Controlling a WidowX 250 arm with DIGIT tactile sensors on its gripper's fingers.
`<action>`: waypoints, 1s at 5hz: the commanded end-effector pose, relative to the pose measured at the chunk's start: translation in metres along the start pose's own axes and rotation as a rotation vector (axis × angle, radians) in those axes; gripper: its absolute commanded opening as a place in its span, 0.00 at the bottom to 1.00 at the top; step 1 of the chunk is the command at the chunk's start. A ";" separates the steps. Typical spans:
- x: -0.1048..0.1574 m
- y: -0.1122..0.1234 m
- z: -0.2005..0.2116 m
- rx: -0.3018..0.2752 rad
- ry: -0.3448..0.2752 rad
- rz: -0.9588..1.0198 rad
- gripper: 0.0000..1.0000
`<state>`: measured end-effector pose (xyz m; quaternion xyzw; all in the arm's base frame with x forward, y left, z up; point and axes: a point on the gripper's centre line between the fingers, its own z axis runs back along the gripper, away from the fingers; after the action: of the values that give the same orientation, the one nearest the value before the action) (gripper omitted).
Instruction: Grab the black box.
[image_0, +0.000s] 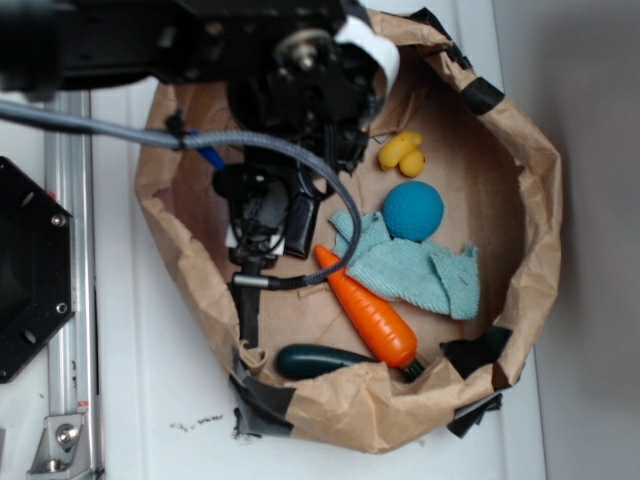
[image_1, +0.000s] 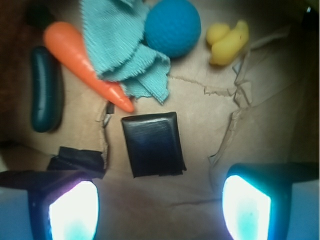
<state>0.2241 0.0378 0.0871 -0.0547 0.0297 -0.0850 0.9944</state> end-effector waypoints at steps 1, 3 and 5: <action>0.012 0.001 -0.051 0.148 -0.014 -0.062 1.00; 0.018 -0.002 -0.069 0.141 0.015 -0.125 1.00; 0.012 0.006 -0.046 0.121 -0.016 -0.050 0.00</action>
<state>0.2247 0.0341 0.0303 -0.0054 0.0461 -0.1186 0.9919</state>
